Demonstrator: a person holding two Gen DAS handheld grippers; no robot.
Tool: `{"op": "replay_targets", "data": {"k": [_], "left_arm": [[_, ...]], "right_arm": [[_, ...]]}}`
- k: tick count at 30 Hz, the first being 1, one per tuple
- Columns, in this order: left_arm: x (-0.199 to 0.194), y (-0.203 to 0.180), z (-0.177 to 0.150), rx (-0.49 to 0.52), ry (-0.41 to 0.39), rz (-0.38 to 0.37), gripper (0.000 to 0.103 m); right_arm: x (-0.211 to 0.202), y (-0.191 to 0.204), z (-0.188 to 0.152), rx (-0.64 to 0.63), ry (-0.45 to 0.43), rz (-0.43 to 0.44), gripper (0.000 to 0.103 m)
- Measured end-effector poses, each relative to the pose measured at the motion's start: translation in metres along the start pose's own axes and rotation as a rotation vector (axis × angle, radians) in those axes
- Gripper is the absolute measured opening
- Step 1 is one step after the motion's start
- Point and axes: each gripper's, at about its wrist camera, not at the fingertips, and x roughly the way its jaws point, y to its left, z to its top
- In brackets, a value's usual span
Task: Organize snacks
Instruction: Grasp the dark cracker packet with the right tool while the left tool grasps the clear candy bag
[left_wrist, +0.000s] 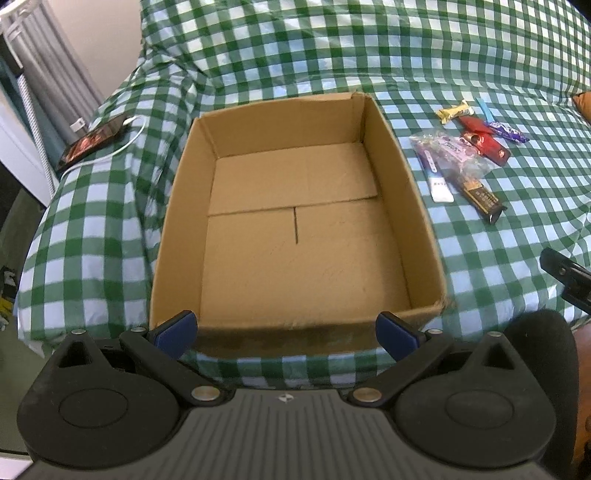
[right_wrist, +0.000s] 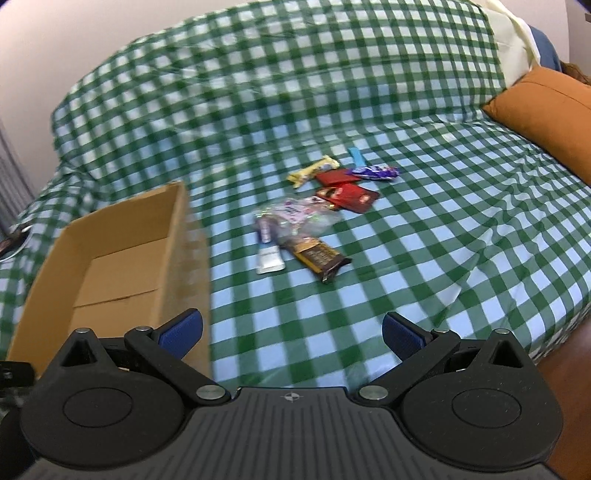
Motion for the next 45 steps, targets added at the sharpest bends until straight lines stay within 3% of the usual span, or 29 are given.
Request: {"op": "replay_targets", "data": {"k": [7,16,21,23,24,25,26,28,30,34,36,39,43,45], "left_arm": [[0.007,-0.023,0.036,0.025,-0.02,0.011,0.103],[0.025,-0.055,0.074,0.056,-0.019,0.015,0.103],[0.035,-0.072,0.093,0.075,-0.021,0.008,0.103],[0.04,-0.081,0.101,0.079,-0.02,-0.005,0.103],[0.042,-0.084,0.105,0.078,-0.019,-0.014,0.103],[0.045,-0.089,0.11,0.074,-0.015,-0.028,0.103],[0.049,-0.093,0.115,0.068,-0.009,-0.044,0.103],[0.057,-0.102,0.125,0.052,0.003,-0.089,0.103],[0.069,-0.118,0.139,0.051,0.007,-0.121,0.103],[0.101,-0.15,0.171,0.036,0.04,-0.179,0.103],[0.124,-0.169,0.189,0.015,0.061,-0.25,0.103],[0.166,-0.196,0.209,-0.035,0.135,-0.287,0.103],[0.23,-0.225,0.229,-0.161,0.298,-0.372,0.103],[0.248,-0.231,0.23,-0.239,0.324,-0.405,0.103]], "right_arm": [[0.084,-0.016,0.03,-0.167,0.027,-0.101,0.103],[0.206,-0.021,0.039,-0.256,0.201,-0.052,0.103],[0.245,-0.018,0.043,-0.316,0.193,-0.073,0.103],[0.253,-0.014,0.04,-0.372,0.201,-0.084,0.098],[0.254,-0.014,0.038,-0.379,0.193,-0.08,0.079],[0.251,-0.015,0.037,-0.366,0.186,-0.063,0.06],[0.249,-0.017,0.036,-0.34,0.18,-0.034,0.052],[0.245,-0.021,0.034,-0.315,0.167,-0.045,0.048],[0.241,-0.033,0.035,-0.259,0.154,-0.112,0.048],[0.235,-0.085,0.037,-0.016,0.121,-0.272,0.047],[0.233,-0.11,0.033,0.092,0.124,-0.315,0.047],[0.231,-0.131,0.032,0.191,0.13,-0.291,0.048],[0.234,-0.135,0.035,0.195,0.119,-0.276,0.053],[0.235,-0.138,0.037,0.208,0.115,-0.262,0.055]]}}
